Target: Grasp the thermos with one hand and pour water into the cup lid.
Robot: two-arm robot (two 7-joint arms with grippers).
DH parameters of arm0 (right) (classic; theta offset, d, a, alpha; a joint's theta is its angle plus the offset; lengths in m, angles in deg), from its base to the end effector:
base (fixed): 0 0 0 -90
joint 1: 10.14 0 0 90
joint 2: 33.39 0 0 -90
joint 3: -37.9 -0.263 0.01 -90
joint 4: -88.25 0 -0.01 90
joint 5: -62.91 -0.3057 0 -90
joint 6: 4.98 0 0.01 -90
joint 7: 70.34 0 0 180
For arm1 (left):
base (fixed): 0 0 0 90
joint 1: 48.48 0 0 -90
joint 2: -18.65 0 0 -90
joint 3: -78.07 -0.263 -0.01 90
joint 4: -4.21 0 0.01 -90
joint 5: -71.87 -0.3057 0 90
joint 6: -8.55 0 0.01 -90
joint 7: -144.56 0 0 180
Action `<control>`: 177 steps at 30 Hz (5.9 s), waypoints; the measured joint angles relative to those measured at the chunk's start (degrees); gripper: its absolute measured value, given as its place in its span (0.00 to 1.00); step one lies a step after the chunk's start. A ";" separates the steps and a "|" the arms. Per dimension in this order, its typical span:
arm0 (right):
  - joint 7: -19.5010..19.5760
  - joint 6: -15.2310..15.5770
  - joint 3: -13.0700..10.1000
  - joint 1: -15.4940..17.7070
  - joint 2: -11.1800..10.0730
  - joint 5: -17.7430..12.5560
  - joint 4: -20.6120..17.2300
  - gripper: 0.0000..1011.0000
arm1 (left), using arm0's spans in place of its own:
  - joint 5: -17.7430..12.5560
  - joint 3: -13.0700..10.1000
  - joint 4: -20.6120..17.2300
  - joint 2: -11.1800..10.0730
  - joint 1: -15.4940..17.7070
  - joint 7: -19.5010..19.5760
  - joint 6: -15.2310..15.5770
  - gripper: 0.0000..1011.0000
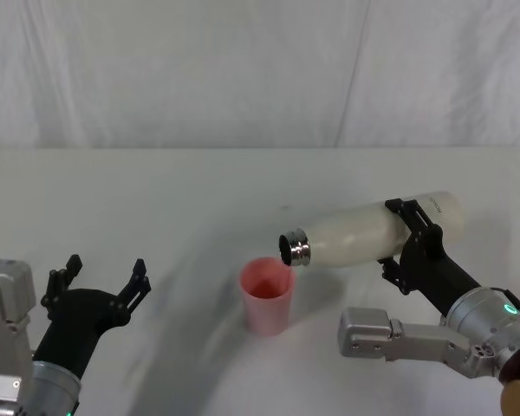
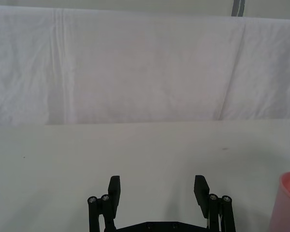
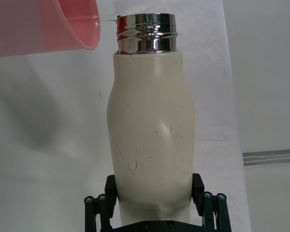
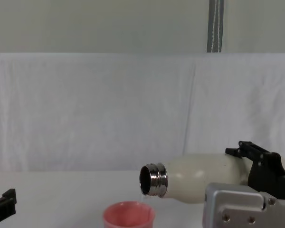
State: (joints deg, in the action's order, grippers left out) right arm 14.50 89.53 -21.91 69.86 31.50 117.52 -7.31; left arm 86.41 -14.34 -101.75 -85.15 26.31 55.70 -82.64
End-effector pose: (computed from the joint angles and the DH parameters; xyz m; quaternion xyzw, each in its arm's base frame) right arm 0.3273 0.0445 -0.2358 -0.3685 -0.5362 -0.3819 0.6564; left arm 0.2568 0.0314 -0.2599 -0.0175 0.0064 0.6616 0.7496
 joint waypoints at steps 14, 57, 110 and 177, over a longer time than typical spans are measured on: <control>0.05 0.01 -0.09 0.10 -0.11 0.03 -0.07 0.94 | 0.00 0.00 0.00 0.00 0.00 0.00 0.00 0.99; -0.09 -1.29 -1.28 0.55 0.71 -3.41 -0.03 0.94 | 0.00 0.00 0.00 0.00 0.00 0.00 0.00 0.99; -7.72 -10.38 -16.42 9.19 10.58 -49.04 -1.90 0.94 | 0.00 0.00 0.00 0.00 0.00 0.00 0.00 0.99; -6.42 -9.57 -19.12 6.40 16.46 -63.84 9.16 0.94 | 0.00 0.00 0.00 0.00 0.00 0.00 0.00 0.99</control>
State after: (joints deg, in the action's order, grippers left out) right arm 8.08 79.96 -41.03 76.26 47.96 53.68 1.85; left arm 86.41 -14.34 -101.75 -85.15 26.31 55.70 -82.64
